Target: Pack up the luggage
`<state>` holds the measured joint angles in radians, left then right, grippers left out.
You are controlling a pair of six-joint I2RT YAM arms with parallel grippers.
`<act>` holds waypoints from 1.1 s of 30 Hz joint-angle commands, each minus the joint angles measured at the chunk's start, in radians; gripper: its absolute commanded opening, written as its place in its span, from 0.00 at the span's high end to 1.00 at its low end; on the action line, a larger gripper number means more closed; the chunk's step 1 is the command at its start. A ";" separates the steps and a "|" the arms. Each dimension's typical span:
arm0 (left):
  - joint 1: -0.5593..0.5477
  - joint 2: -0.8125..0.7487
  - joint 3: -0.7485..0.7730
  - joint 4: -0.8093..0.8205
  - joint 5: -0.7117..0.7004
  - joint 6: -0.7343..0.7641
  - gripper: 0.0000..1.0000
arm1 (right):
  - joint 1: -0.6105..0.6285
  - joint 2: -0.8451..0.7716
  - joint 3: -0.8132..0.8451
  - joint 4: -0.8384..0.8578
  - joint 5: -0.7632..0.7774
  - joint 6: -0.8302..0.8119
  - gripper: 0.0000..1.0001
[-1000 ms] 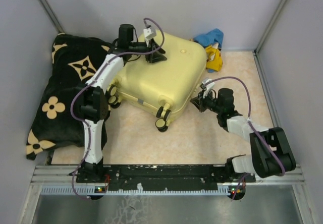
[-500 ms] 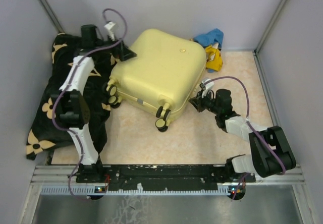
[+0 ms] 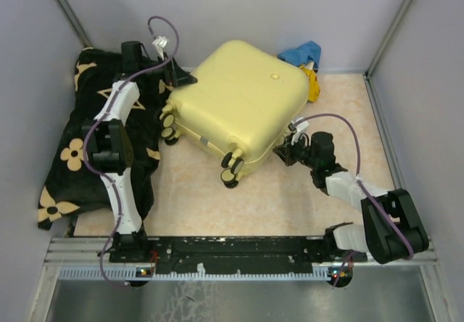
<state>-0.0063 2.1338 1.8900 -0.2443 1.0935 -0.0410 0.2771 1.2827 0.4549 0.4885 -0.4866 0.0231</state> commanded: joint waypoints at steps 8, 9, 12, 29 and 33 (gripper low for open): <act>-0.186 0.236 0.318 -0.063 -0.138 0.003 0.22 | 0.063 0.002 0.015 0.108 0.062 0.096 1.00; -0.179 0.189 0.316 -0.104 -0.215 0.078 0.17 | 0.067 0.006 0.018 0.112 0.073 0.105 1.00; -0.169 0.012 0.216 -0.185 -0.397 0.253 0.01 | 0.084 0.012 0.014 0.123 0.095 0.117 1.00; -0.217 -0.815 -0.635 -0.630 -0.285 0.566 0.00 | 0.197 0.033 0.025 0.139 0.249 0.137 1.00; -0.325 -0.890 -0.749 -0.510 -0.319 0.476 0.00 | 0.200 0.035 0.022 0.134 0.259 0.138 1.00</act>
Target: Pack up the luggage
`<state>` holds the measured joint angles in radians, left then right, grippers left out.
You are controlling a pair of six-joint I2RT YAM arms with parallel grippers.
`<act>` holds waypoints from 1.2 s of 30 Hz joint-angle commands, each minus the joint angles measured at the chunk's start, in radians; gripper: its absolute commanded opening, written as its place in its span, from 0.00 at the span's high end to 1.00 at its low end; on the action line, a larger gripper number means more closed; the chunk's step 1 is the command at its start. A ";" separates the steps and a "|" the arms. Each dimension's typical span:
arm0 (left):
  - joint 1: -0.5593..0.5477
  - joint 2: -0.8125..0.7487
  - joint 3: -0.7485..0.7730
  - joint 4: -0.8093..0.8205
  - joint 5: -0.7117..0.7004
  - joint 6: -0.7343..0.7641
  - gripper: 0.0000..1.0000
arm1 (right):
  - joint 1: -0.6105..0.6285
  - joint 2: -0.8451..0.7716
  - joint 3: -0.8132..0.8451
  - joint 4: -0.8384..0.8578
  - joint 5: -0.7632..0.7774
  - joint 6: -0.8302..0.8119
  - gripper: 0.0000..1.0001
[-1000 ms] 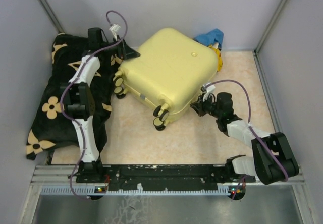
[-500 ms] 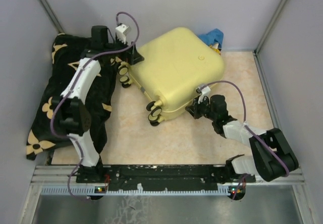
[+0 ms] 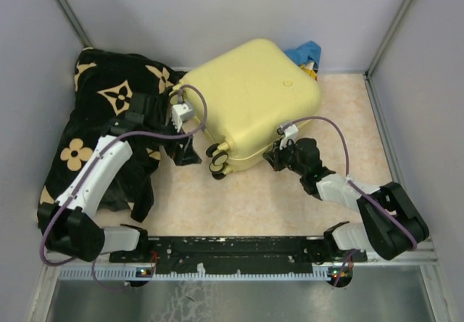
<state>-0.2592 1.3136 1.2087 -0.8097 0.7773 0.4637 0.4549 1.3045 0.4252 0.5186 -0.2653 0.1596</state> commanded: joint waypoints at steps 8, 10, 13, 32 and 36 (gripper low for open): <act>-0.224 -0.029 -0.121 0.244 -0.180 -0.184 0.00 | 0.024 0.013 0.060 0.106 0.052 -0.009 1.00; -0.254 -0.006 -0.110 0.282 -0.211 -0.207 0.02 | 0.024 0.013 0.059 0.107 0.052 -0.008 1.00; -0.300 0.028 -0.100 0.340 -0.283 -0.234 0.10 | 0.024 0.013 0.059 0.105 0.062 -0.007 1.00; -0.386 0.056 -0.115 0.278 -0.483 -0.145 0.99 | -0.020 -0.071 0.067 -0.001 0.202 -0.053 1.00; -0.340 0.050 -0.110 0.216 -0.454 -0.086 1.00 | -0.093 -0.126 0.069 -0.075 0.159 -0.097 1.00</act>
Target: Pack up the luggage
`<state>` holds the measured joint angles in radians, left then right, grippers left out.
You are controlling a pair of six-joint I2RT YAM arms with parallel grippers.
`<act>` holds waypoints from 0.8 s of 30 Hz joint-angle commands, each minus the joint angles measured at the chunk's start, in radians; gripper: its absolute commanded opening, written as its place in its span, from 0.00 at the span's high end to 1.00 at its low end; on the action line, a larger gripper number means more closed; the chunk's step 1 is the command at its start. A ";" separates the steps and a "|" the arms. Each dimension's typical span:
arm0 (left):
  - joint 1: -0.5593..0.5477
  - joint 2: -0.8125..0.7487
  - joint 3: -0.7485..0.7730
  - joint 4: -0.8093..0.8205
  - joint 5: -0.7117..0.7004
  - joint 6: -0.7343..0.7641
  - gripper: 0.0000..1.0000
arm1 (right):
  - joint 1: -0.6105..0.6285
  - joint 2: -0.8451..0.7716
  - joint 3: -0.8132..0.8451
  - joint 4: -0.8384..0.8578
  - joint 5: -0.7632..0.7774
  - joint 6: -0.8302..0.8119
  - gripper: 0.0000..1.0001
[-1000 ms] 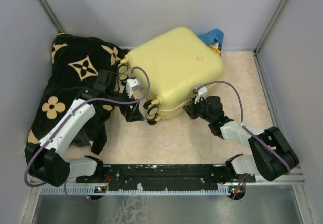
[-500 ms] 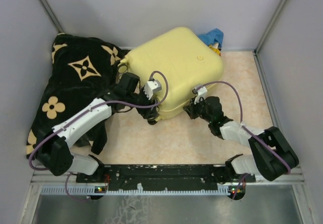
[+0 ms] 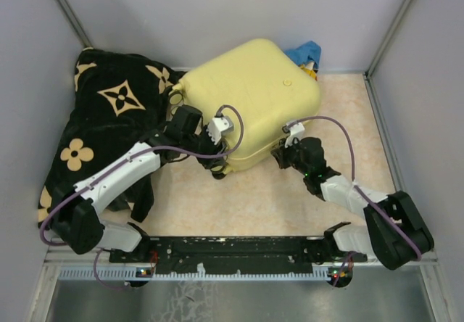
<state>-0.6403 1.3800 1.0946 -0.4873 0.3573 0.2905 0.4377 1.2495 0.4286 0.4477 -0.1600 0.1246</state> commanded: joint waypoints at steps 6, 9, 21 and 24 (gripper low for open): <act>0.093 -0.065 -0.021 -0.172 -0.006 0.234 1.00 | -0.187 -0.120 0.075 -0.084 0.001 -0.162 1.00; 0.163 -0.081 -0.025 -0.236 0.055 0.318 1.00 | -0.263 -0.135 0.080 -0.114 -0.045 -0.210 1.00; 0.325 -0.126 -0.108 -0.373 0.085 0.644 1.00 | -0.535 -0.128 0.104 -0.189 -0.277 -0.403 1.00; 0.352 -0.107 -0.103 -0.410 0.105 0.688 1.00 | -0.605 -0.080 0.146 -0.195 -0.343 -0.430 1.00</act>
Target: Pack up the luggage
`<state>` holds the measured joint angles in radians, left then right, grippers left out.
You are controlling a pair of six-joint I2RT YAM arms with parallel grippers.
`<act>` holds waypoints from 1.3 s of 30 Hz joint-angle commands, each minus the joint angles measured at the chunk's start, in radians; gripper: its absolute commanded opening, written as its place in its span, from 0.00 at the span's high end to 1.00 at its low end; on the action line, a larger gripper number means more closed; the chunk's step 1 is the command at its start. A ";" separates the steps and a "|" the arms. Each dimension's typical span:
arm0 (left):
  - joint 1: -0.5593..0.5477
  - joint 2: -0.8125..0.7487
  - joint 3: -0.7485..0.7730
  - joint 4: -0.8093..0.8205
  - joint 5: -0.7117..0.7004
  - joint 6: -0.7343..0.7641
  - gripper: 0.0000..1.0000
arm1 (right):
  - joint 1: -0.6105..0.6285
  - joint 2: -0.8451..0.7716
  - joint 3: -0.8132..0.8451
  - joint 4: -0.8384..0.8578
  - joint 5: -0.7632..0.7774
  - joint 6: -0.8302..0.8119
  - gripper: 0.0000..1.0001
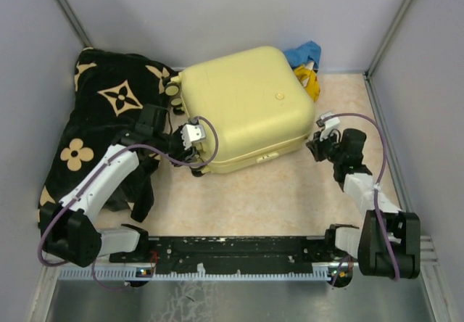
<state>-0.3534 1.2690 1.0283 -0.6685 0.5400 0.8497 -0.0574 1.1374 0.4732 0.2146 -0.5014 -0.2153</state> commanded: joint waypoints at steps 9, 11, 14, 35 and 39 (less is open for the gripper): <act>0.077 0.069 -0.029 -0.254 -0.049 0.237 1.00 | -0.239 0.191 0.256 0.068 -0.176 -0.175 1.00; 0.079 0.086 -0.018 -0.264 -0.050 0.261 1.00 | -0.243 0.262 0.321 0.068 -0.216 -0.206 1.00; 0.084 0.107 -0.008 -0.270 -0.050 0.298 1.00 | -0.243 0.376 0.448 0.050 -0.293 -0.258 1.00; 0.102 0.206 0.246 -0.187 0.102 0.019 0.18 | -0.091 0.821 0.928 -0.212 -0.586 -0.573 1.00; 0.157 0.125 0.267 -0.160 0.210 -0.106 0.07 | -0.076 0.769 0.845 -0.249 -0.606 -0.628 1.00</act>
<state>-0.2501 1.4788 1.2339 -0.8497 0.6529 0.8814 -0.1596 1.9984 1.3705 -0.0494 -1.0660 -0.7490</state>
